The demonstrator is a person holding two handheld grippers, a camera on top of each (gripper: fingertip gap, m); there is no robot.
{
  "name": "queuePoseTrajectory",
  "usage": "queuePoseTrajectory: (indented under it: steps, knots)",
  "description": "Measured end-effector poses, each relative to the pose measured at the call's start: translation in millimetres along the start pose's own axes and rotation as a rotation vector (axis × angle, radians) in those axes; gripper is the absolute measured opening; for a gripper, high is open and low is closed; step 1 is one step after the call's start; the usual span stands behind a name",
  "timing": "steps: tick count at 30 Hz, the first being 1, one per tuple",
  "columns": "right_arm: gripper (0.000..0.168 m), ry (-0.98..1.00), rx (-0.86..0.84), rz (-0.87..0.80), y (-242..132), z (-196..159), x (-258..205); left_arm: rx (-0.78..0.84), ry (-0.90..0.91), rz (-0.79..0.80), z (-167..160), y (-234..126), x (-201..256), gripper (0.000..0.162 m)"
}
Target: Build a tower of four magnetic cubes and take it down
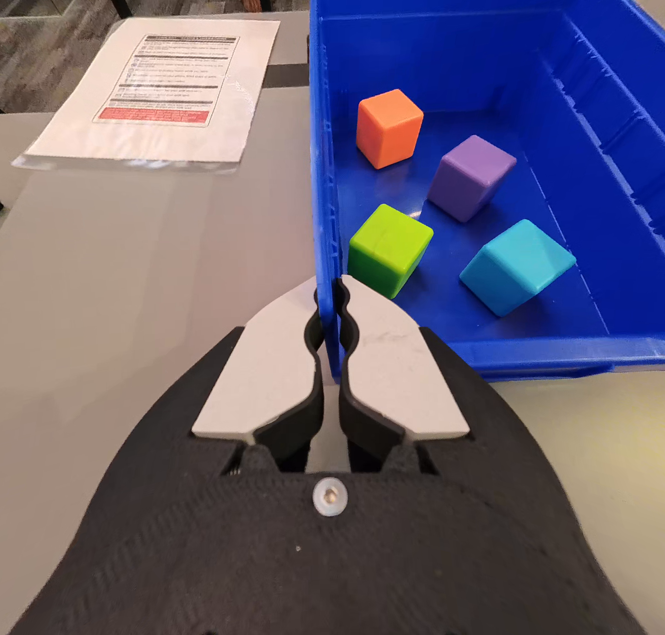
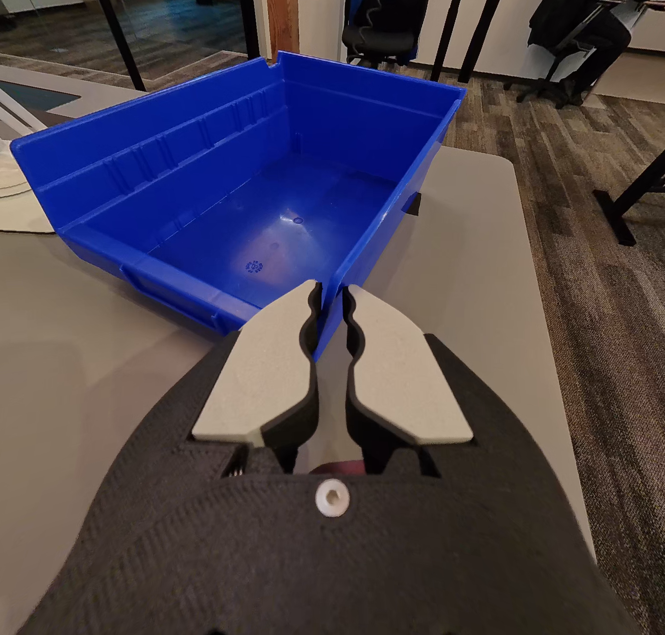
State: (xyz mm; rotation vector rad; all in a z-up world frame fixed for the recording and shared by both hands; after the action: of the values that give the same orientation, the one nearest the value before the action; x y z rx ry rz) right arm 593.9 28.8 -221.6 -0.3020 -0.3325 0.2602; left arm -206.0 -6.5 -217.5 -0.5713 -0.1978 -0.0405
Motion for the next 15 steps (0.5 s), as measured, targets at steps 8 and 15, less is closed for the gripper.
queuePoseTrajectory:
  steps: [8, 15]
  knots:
    - [0.011, 0.005, 0.020, 0.006, 1, -2, 0, -0.003, 0.018, -0.012, 28, 42, -4, 0.004]
    - [0.011, 0.002, 0.024, 0.005, 2, -2, 0, -0.003, 0.020, -0.035, 45, 66, -10, 0.004]
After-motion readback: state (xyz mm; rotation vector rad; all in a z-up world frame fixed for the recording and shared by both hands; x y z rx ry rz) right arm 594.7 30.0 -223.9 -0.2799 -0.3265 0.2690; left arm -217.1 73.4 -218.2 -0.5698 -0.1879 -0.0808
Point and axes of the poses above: each gripper's, where its closed fingertips meet, y out along the fingers, z out of its top, x = y × z across the jaws, the point moved 10 cm from there along -y, back along the fingers, and after that the axes turned 14 degrees about -y, right-handed, at the moved point
